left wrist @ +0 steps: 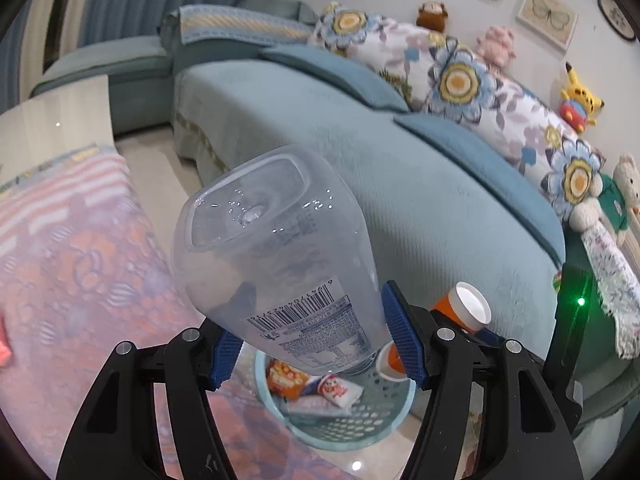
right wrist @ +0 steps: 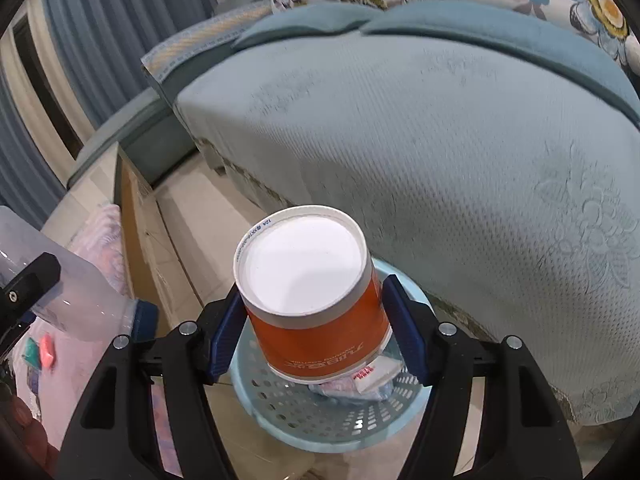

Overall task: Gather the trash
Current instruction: 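Carry the bottle over the wastebasket and open the left tool while the right tool drops the orange cup, then move both open tools back over the table toward the remaining trash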

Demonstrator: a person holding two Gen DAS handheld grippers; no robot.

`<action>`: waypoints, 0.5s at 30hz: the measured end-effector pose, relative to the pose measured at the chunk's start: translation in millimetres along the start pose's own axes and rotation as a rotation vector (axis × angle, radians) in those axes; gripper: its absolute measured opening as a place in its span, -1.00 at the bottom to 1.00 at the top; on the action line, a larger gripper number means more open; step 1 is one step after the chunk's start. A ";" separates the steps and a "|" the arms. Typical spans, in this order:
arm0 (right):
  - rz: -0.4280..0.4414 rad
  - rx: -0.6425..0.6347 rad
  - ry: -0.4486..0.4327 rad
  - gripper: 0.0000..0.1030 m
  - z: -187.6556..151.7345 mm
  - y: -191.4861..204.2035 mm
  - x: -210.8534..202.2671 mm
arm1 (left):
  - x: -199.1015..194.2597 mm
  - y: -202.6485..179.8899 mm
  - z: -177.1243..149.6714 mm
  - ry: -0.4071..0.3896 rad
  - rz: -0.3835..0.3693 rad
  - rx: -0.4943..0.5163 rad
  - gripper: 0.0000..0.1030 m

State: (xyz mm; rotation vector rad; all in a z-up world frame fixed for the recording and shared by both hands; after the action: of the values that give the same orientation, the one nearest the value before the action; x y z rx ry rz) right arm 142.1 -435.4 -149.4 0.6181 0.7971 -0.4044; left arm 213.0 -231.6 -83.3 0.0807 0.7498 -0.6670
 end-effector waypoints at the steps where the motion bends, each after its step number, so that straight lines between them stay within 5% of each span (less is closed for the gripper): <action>1: -0.003 0.002 0.011 0.24 -2.0 -1.4 2.7 | 4.3 -1.0 -2.5 0.012 -0.005 0.004 0.22; 7: -0.020 0.007 0.030 0.26 -7.3 -2.8 6.3 | 15.6 1.6 -16.2 0.064 -0.038 0.004 0.24; 15: -0.023 -0.014 0.026 0.26 -5.4 8.6 -4.0 | -2.0 3.1 -12.5 0.036 -0.054 0.004 0.24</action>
State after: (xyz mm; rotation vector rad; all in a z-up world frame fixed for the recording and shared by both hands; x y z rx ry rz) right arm 141.4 -425.0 -146.2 0.6021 0.8320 -0.4120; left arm 206.2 -224.3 -91.7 0.0763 0.7874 -0.7196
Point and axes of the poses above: each gripper's, at about its wrist camera, not at the fingertips, and x roughly the way its jaws point, y to its left, z to its top, the point moved 4 cm from there along x, roughly the way its jaws point, and after that the axes turned 13 degrees about x, right-handed, at the moved point
